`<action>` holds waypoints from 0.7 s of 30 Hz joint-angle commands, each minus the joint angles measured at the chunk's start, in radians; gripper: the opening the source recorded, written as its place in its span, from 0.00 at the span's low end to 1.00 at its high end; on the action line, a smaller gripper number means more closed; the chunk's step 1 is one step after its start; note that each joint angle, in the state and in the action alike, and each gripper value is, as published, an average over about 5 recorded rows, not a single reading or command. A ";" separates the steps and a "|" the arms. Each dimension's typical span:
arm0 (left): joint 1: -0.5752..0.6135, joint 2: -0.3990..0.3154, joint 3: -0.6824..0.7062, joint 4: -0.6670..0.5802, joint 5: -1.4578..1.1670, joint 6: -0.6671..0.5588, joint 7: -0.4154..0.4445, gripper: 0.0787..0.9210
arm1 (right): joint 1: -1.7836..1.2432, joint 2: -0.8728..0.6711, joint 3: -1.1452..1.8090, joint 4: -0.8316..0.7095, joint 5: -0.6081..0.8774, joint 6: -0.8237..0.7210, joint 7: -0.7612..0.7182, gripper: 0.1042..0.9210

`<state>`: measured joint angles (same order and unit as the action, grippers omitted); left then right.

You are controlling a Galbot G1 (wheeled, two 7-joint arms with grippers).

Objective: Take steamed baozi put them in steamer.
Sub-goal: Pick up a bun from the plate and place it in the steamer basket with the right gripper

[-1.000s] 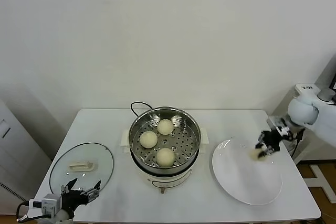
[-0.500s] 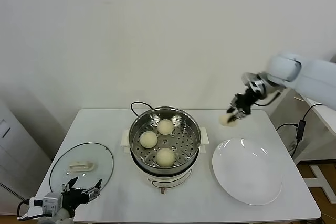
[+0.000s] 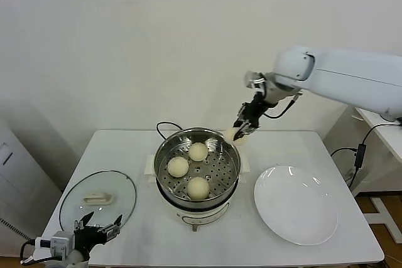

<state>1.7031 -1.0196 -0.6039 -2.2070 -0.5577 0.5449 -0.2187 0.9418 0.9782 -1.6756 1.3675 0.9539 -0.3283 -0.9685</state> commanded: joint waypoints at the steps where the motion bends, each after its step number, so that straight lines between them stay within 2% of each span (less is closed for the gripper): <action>1: 0.004 -0.002 -0.003 -0.001 0.000 -0.001 0.001 0.88 | -0.059 0.103 -0.022 0.034 0.055 -0.083 0.111 0.26; 21: 0.005 -0.012 -0.008 0.014 -0.002 -0.005 0.003 0.88 | -0.234 0.122 0.006 0.030 -0.038 -0.127 0.218 0.26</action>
<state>1.7087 -1.0313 -0.6117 -2.1960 -0.5588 0.5407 -0.2162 0.7778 1.0876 -1.6729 1.3939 0.9409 -0.4381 -0.7967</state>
